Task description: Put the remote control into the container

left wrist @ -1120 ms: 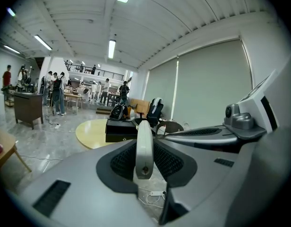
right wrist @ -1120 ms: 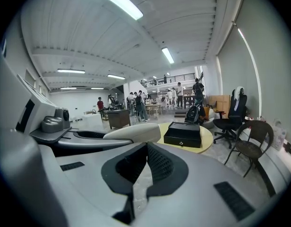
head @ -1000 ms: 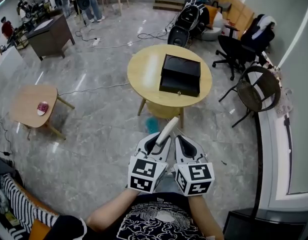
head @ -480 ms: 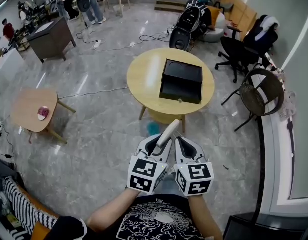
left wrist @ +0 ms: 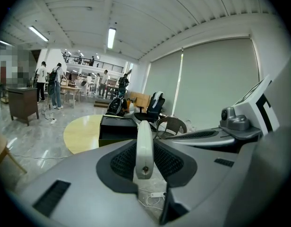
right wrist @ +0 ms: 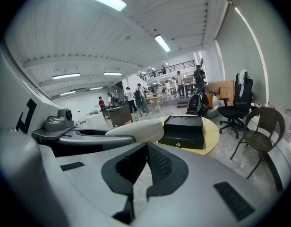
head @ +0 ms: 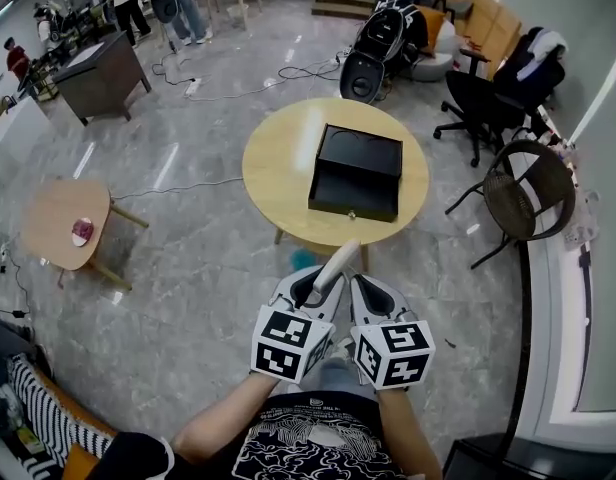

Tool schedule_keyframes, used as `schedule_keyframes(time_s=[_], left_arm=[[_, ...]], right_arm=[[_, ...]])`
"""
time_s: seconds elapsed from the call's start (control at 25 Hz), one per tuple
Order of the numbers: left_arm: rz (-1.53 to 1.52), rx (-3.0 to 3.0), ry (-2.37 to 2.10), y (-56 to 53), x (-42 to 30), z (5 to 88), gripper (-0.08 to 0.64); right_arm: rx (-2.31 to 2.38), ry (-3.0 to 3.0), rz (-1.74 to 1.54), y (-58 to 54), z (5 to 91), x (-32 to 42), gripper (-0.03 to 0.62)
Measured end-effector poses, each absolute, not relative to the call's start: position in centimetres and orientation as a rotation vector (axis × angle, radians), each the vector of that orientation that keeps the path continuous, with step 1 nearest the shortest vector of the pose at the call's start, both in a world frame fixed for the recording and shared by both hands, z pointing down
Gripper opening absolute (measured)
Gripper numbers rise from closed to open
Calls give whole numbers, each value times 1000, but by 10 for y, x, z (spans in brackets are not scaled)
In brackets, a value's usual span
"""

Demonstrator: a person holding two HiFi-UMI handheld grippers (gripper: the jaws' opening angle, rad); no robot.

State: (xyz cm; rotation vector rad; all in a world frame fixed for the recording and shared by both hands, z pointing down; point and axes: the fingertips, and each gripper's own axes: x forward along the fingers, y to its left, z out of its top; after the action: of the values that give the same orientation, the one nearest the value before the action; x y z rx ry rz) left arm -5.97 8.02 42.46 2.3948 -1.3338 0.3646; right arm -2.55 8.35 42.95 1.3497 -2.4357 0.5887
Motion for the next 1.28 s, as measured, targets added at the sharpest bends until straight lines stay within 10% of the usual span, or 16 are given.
schedule_keyframes(time_s=[1.28], left_arm=[[426,2274,-1431,-65,37,431,107]], right_arm=[[1106,-2552,595,-65,427,64,23]])
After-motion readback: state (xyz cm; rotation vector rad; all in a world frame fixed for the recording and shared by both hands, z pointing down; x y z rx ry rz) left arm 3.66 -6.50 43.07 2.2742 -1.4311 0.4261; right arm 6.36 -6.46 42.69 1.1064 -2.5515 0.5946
